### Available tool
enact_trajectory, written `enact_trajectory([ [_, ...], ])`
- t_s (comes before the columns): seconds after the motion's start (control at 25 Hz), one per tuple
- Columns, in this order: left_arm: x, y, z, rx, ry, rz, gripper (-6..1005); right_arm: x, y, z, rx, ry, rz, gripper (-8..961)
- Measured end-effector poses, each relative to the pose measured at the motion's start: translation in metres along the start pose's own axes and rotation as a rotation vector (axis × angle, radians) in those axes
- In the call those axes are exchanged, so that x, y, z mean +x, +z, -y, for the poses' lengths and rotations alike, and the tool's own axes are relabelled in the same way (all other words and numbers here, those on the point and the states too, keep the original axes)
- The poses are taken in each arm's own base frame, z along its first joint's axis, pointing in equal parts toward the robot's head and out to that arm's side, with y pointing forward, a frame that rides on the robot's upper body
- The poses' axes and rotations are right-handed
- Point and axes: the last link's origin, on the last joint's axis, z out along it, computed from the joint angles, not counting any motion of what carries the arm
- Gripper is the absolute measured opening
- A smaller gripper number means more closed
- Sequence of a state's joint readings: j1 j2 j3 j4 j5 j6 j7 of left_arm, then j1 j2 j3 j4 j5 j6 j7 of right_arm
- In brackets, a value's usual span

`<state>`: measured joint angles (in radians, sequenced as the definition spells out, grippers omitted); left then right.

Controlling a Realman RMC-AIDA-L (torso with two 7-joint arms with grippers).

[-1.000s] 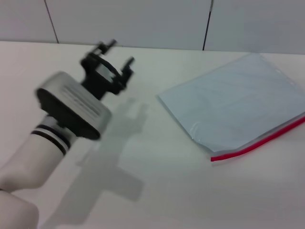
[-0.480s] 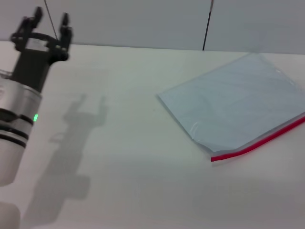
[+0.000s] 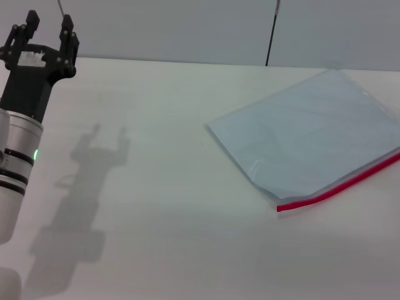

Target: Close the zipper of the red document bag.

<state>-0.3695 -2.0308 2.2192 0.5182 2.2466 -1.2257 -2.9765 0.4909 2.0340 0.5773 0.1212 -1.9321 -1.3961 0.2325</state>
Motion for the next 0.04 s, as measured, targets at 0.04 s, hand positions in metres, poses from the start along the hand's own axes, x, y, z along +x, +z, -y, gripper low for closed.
enact_trajectory([
  [0.04,0.0001,0.0,0.0,0.0,0.0,0.0,546,0.0001,0.0006,-0.0013,-0.007,0.0,-0.001,713],
])
